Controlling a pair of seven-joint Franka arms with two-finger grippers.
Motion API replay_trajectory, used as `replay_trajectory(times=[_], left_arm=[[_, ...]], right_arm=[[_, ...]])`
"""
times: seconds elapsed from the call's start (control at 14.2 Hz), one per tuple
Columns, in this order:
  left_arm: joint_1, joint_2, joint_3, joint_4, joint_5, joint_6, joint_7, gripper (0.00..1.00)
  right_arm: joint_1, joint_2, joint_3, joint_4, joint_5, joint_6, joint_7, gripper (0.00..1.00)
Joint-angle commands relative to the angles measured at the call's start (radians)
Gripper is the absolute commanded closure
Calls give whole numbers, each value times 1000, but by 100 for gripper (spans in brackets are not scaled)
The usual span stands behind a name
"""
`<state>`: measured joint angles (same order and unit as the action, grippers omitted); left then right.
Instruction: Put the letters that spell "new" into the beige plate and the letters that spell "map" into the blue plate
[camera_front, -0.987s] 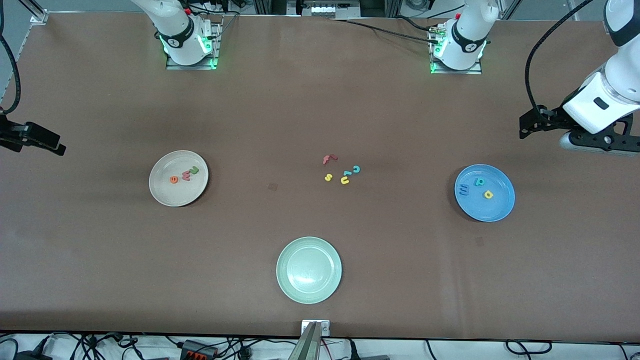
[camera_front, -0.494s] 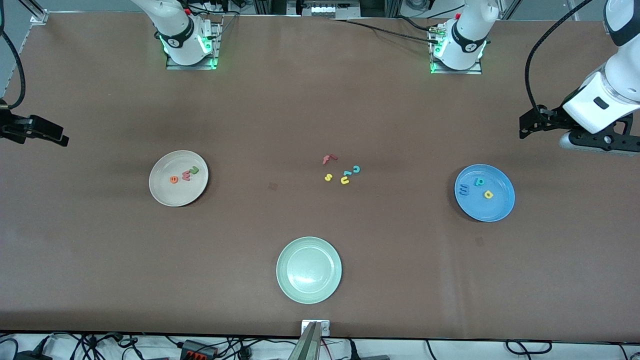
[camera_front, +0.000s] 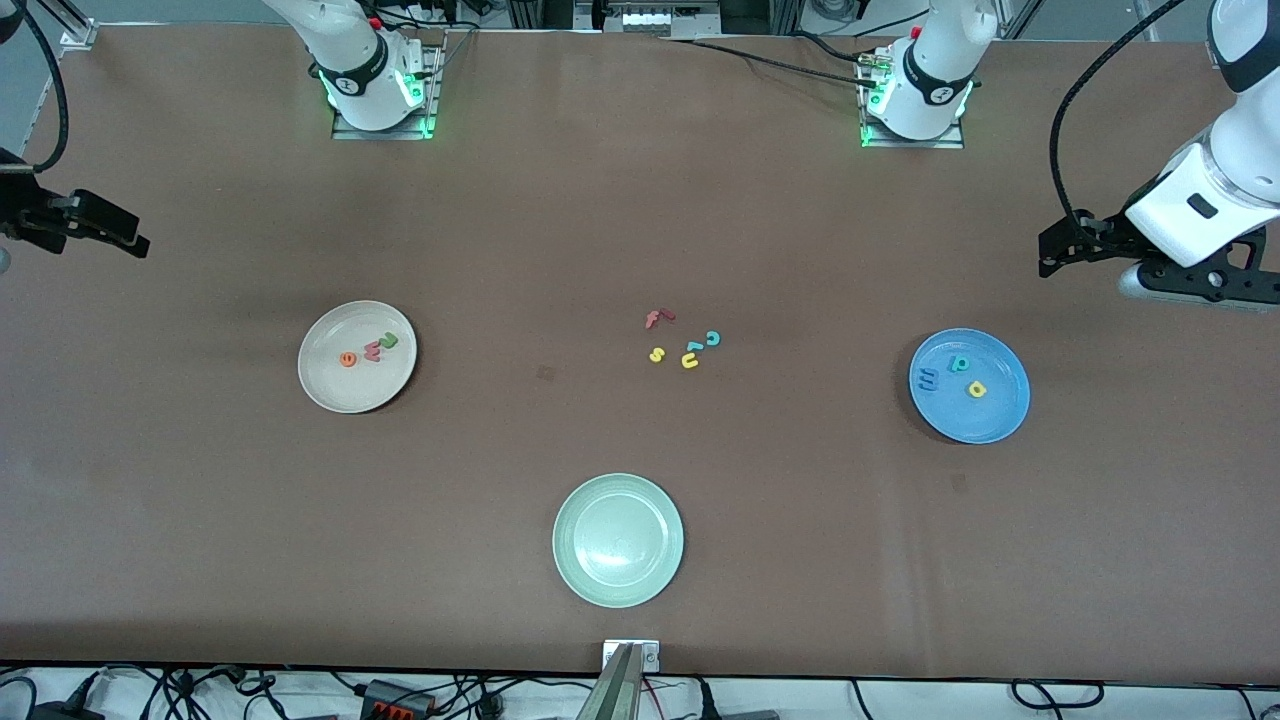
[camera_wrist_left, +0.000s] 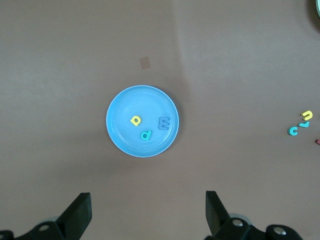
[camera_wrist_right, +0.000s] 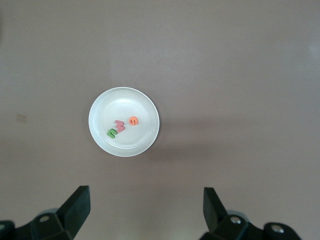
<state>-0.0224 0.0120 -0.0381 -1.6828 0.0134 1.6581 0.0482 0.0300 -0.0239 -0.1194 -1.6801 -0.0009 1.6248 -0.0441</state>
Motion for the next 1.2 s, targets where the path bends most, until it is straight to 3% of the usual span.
replay_trajectory(times=[0.0,1.13], left_arm=[[-11,-10,12,6,2,-17,22,0],[-11,-10,12,8,2,-20,22,0]], right_arm=[[-13,-27,23,-26,-14,10,1,0],[-16,-25,20,-32,-13,21,3,0]])
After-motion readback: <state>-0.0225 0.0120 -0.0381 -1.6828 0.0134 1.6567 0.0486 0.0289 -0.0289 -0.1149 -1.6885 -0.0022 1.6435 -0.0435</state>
